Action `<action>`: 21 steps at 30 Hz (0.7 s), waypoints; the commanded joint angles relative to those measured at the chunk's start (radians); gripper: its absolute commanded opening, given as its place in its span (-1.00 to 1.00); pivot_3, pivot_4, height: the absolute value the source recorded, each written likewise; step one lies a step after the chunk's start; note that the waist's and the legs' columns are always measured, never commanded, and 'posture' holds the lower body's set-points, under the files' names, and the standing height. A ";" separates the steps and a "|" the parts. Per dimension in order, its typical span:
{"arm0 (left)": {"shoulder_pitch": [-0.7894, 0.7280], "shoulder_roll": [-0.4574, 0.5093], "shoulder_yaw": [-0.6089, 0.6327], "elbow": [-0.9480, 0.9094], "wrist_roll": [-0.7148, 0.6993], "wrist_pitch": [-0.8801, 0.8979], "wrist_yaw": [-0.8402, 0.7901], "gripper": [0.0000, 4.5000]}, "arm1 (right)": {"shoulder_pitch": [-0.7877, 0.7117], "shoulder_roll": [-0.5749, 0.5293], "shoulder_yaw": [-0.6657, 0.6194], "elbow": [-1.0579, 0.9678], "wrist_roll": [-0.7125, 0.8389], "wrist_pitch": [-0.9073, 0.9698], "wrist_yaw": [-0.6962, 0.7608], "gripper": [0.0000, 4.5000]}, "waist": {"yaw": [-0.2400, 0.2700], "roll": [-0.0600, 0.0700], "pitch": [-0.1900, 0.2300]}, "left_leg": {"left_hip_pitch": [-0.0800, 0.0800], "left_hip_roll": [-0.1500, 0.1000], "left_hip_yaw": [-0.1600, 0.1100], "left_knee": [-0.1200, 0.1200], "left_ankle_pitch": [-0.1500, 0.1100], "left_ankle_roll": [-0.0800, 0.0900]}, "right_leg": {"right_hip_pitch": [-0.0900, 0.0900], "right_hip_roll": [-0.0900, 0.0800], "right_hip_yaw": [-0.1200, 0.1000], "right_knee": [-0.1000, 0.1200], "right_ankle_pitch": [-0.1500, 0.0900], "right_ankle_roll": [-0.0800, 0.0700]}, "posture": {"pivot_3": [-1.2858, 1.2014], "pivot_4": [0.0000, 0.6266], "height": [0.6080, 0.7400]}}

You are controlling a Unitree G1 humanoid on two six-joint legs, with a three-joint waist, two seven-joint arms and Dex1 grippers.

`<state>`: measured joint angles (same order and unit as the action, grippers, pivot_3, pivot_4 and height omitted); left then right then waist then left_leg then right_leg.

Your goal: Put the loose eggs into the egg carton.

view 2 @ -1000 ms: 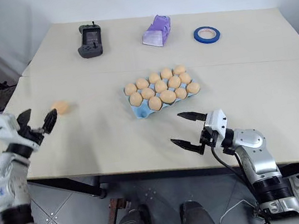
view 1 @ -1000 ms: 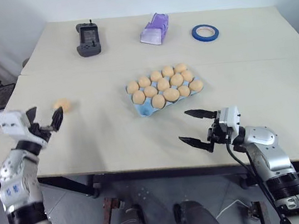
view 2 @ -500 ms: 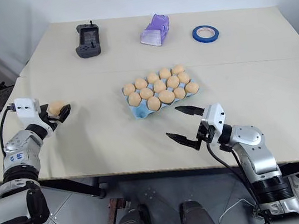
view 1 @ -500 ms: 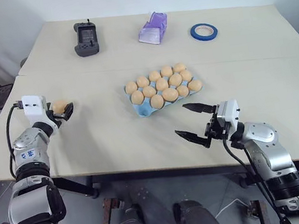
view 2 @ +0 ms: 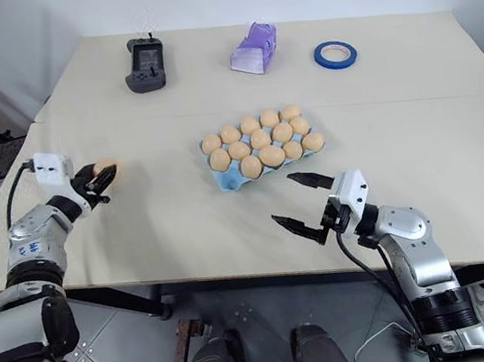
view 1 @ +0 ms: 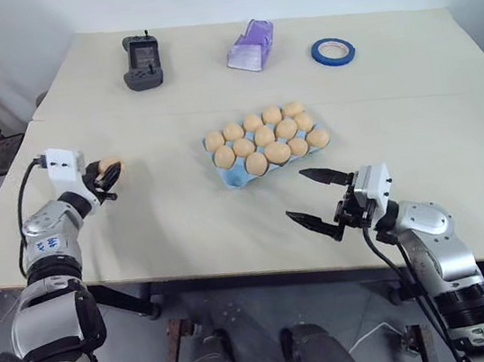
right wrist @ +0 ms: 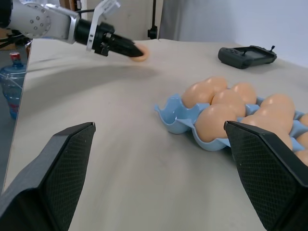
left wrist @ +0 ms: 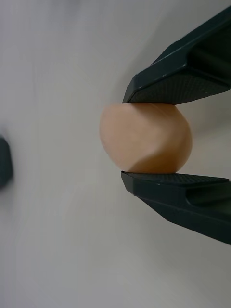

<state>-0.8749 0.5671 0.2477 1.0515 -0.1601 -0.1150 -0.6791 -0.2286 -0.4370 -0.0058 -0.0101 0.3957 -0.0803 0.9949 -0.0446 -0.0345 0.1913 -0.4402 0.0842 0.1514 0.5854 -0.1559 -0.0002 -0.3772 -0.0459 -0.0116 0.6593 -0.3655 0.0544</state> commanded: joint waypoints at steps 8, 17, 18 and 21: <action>0.026 -0.125 -0.200 -0.451 -0.111 0.266 -0.398 -0.21 | -0.007 -0.011 -0.016 -0.038 0.006 -0.005 -0.014 1.00 | 0.006 0.000 0.000 | 0.002 0.001 0.002 0.000 0.002 0.003 | 0.000 0.002 0.003 0.001 0.000 0.000 | 0.03 -0.52 1.00; 0.001 -0.179 -0.276 -0.390 -0.064 0.225 -0.416 -0.21 | -0.002 -0.009 -0.015 -0.055 0.002 0.000 -0.038 1.00 | 0.002 0.000 0.000 | 0.001 0.001 0.000 0.005 0.001 0.002 | 0.001 0.001 0.002 0.003 0.000 0.000 | 0.03 -0.52 1.00; -0.002 -0.183 -0.279 -0.381 -0.059 0.218 -0.414 -0.21 | -0.002 -0.009 -0.015 -0.055 0.002 0.000 -0.039 1.00 | 0.003 0.000 0.000 | 0.001 0.001 0.000 0.005 0.001 0.002 | 0.001 0.001 0.002 0.003 0.000 0.000 | 0.03 -0.52 1.00; -0.023 -0.200 -0.284 -0.328 -0.040 0.202 -0.401 -0.21 | 0.001 -0.008 -0.015 -0.058 0.002 -0.001 -0.046 1.00 | 0.005 0.000 0.000 | 0.001 0.001 -0.001 0.005 0.001 0.002 | 0.001 0.001 0.002 0.002 0.000 0.000 | 0.03 -0.52 1.00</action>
<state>-0.8649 0.3734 -0.0298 0.7116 -0.2123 0.1090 -1.0827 -0.2283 -0.4371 -0.0055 -0.0324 0.3918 -0.0792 0.9577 -0.0392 -0.0343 0.1912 -0.4393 0.0853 0.1507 0.5903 -0.1553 0.0019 -0.3760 -0.0445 -0.0095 0.6618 -0.3652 0.0548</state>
